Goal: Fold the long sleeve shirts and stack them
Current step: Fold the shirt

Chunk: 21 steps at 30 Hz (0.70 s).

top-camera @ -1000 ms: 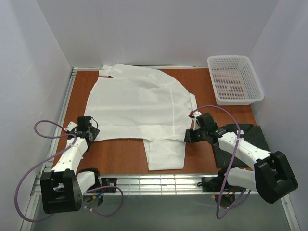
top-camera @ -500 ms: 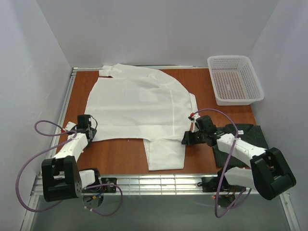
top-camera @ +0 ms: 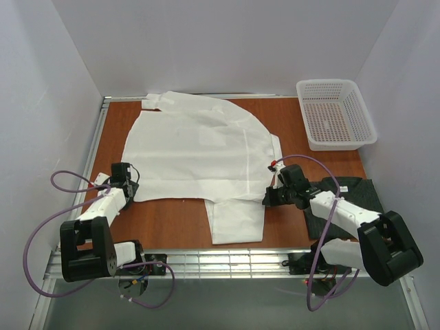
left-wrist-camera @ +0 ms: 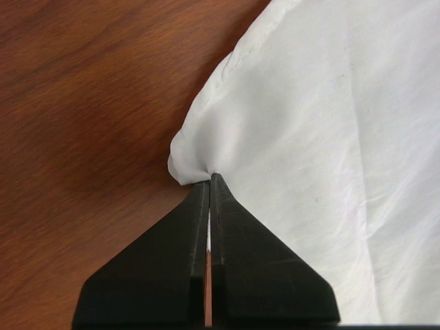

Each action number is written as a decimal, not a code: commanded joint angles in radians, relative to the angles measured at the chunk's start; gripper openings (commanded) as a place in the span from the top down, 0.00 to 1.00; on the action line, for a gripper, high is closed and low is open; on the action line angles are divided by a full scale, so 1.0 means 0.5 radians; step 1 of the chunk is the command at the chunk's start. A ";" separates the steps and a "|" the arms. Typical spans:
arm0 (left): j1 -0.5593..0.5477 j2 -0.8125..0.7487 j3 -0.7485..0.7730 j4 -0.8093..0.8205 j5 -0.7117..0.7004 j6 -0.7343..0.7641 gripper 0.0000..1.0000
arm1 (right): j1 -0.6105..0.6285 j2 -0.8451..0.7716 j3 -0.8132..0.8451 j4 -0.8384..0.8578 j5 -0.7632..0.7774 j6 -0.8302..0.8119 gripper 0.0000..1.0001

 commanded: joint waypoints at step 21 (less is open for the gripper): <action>0.003 0.434 0.857 -0.176 -0.161 0.682 1.00 | -0.140 0.159 0.845 -0.657 0.075 -0.258 0.99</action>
